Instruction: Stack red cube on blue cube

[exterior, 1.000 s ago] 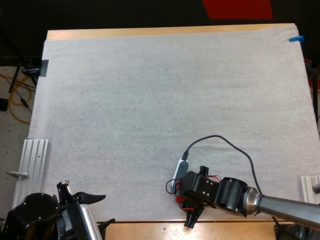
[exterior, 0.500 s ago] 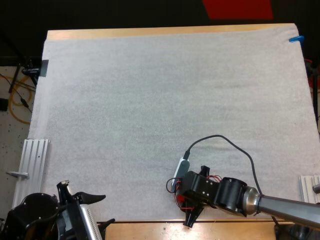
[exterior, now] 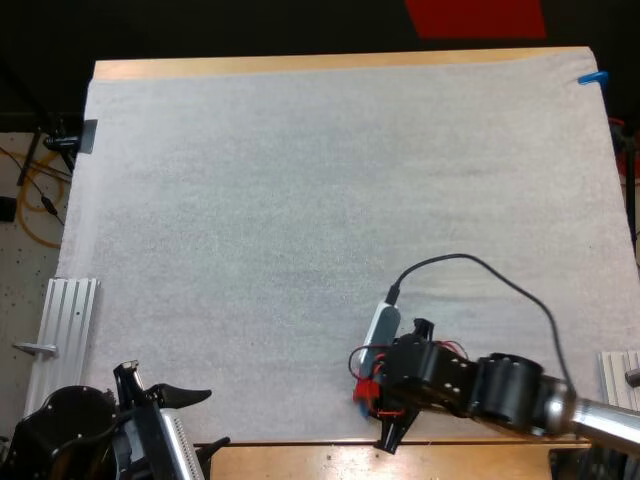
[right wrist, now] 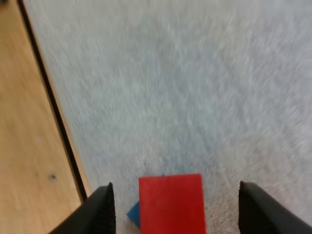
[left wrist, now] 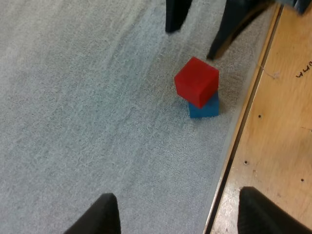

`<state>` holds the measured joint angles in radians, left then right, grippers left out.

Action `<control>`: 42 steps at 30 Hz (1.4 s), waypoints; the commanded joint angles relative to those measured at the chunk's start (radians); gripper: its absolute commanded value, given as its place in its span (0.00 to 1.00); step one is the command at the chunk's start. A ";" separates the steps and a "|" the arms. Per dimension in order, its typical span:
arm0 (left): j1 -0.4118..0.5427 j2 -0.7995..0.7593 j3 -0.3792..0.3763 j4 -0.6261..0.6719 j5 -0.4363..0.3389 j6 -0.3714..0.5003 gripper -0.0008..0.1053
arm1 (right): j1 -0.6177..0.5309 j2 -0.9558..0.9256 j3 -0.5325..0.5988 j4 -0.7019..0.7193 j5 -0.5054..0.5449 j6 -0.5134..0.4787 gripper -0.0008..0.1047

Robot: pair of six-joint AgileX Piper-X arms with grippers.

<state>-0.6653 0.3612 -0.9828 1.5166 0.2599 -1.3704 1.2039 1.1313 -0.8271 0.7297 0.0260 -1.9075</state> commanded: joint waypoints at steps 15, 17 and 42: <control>-0.001 0.201 0.043 -0.519 -0.067 -0.126 0.50 | -0.435 -0.072 -0.101 -0.151 0.014 -0.015 0.52; 0.020 0.242 0.043 -0.582 -0.069 -0.126 0.50 | -0.523 -0.072 -0.101 -0.151 0.014 -0.020 0.52; 0.794 0.343 0.043 -0.826 0.234 -0.218 0.46 | -1.196 -0.331 -0.094 -0.022 -0.060 -0.072 0.52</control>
<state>0.1417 0.7295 -0.9354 0.7002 0.4850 -1.5788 0.0117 0.8206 -0.9198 0.6942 -0.0133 -1.9657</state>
